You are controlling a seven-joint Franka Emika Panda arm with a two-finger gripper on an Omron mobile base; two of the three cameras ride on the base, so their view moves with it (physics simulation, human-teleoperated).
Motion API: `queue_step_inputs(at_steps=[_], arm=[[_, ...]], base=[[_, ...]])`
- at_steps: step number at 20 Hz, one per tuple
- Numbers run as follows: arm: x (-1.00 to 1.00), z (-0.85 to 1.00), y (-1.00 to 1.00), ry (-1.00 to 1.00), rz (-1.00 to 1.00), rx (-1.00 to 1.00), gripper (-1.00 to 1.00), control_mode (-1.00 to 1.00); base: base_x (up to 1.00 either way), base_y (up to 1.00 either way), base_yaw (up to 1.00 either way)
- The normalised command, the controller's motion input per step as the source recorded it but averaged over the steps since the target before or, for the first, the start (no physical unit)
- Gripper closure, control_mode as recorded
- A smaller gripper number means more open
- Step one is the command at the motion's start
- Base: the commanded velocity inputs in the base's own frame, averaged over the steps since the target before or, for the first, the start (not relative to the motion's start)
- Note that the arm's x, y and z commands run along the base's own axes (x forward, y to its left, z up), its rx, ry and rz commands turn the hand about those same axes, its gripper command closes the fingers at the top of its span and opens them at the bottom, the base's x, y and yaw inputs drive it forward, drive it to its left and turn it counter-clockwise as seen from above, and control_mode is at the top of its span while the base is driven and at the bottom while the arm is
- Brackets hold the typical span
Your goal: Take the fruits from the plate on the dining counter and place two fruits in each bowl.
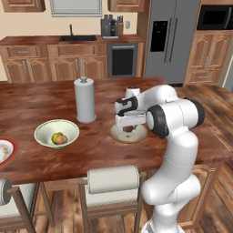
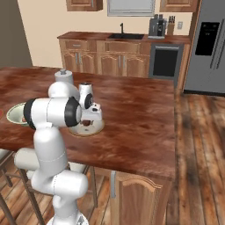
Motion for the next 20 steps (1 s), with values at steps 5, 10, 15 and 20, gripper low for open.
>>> queue_step_inputs(at_steps=[5, 10, 15, 20], arm=[[0.00, -0.02, 0.00, 0.00, 0.00, -0.04, 1.00, -1.00], [0.00, -0.25, 0.00, 0.00, 0.00, 0.00, 1.00, -1.00], [0.00, -0.23, -0.01, 0.00, 0.00, 0.00, 1.00, -1.00], [0.00, 0.00, -0.01, 0.00, 0.00, 0.00, 1.00, -1.00]], base=[[0.00, 0.00, 0.00], [0.00, 0.00, 0.00], [0.00, 0.00, 0.00], [0.00, 0.00, 0.00]])
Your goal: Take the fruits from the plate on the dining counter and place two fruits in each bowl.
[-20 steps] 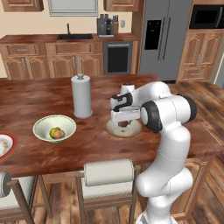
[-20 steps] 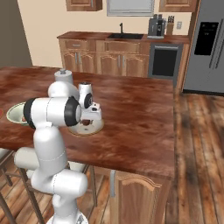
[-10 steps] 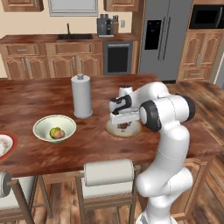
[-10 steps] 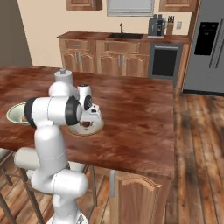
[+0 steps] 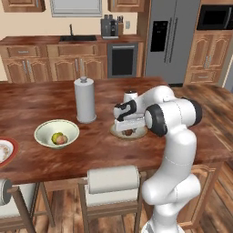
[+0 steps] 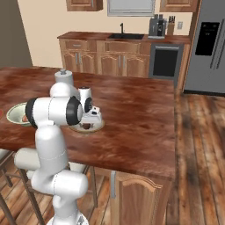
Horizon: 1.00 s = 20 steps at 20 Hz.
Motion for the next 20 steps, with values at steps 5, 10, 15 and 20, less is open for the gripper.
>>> queue_step_inputs(at_steps=[5, 10, 15, 20], arm=[[-0.06, 0.02, -0.13, 0.00, 0.00, -0.02, 1.00, -1.00], [-0.07, 0.05, 0.00, 0.00, 0.00, 0.00, -1.00, -1.00], [-0.15, 0.20, 0.00, -0.02, 0.00, 0.00, -1.00, -1.00], [-0.30, 0.80, 0.00, -0.19, 0.01, 0.00, -1.00, -1.00]], base=[[0.00, 0.00, 0.00], [0.00, 0.00, 0.00], [0.00, 0.00, 0.00], [0.00, 0.00, 0.00]])
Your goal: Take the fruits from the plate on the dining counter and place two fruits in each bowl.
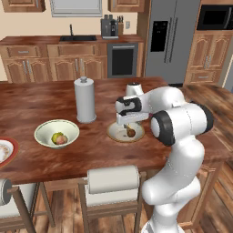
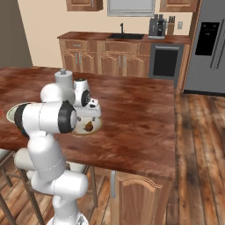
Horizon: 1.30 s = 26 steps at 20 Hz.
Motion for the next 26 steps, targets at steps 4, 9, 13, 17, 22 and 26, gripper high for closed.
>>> queue_step_inputs(at_steps=[4, 9, 13, 17, 22, 26], arm=[[-0.97, 0.85, 0.00, -0.20, 0.03, 0.01, -1.00, -1.00], [-1.00, 0.51, -0.05, -0.12, 0.05, 0.05, -1.00, -1.00], [-1.00, 0.25, -0.24, -0.03, 0.04, 0.10, -1.00, -1.00], [-1.00, 0.49, -0.38, -0.02, 0.00, 0.11, -1.00, -1.00], [-0.27, 0.19, -0.17, -0.02, 0.00, 0.03, -1.00, -1.00], [0.00, 0.00, 0.00, 0.00, 0.00, 0.00, -1.00, -1.00]], base=[[0.00, 0.00, 0.00], [0.00, 0.00, 0.00], [0.00, 0.00, 0.00], [0.00, 0.00, 0.00], [0.00, 0.00, 0.00], [0.00, 0.00, 0.00]])
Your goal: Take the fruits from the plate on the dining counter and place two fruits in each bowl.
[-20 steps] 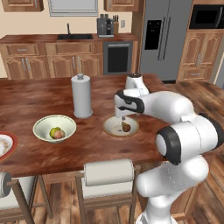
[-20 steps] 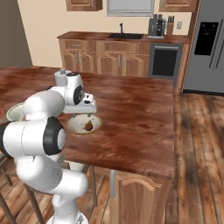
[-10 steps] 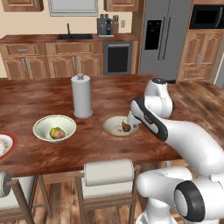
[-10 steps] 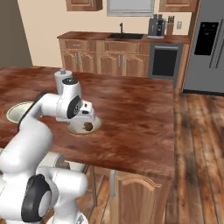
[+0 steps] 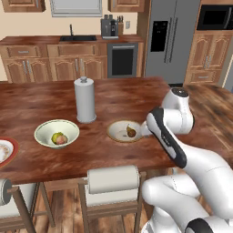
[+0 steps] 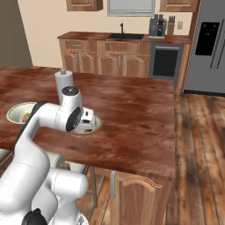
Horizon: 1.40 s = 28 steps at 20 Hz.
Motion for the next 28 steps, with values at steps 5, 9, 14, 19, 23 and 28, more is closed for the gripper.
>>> queue_step_inputs(at_steps=[5, 9, 14, 19, 23, 28], arm=[[0.00, 0.00, 0.00, 0.00, 0.00, 0.00, -1.00, 1.00], [0.00, 0.00, 0.00, 0.00, 0.00, 0.00, -1.00, 1.00], [0.00, 0.00, 0.00, 0.00, 0.00, 0.00, -1.00, 1.00], [0.00, 0.00, 0.00, 0.00, 0.00, 0.00, -1.00, 1.00], [0.00, 0.00, 0.00, 0.00, 0.00, 0.00, -1.00, 1.00], [0.00, 0.00, 0.00, 0.00, 0.00, 0.00, -1.00, 1.00]], base=[[-0.37, 0.20, 0.03], [-0.79, 0.97, 0.09], [-0.48, 1.00, 0.14], [0.25, 1.00, 0.17], [0.84, 0.96, 0.10], [0.91, 0.65, -0.03]])
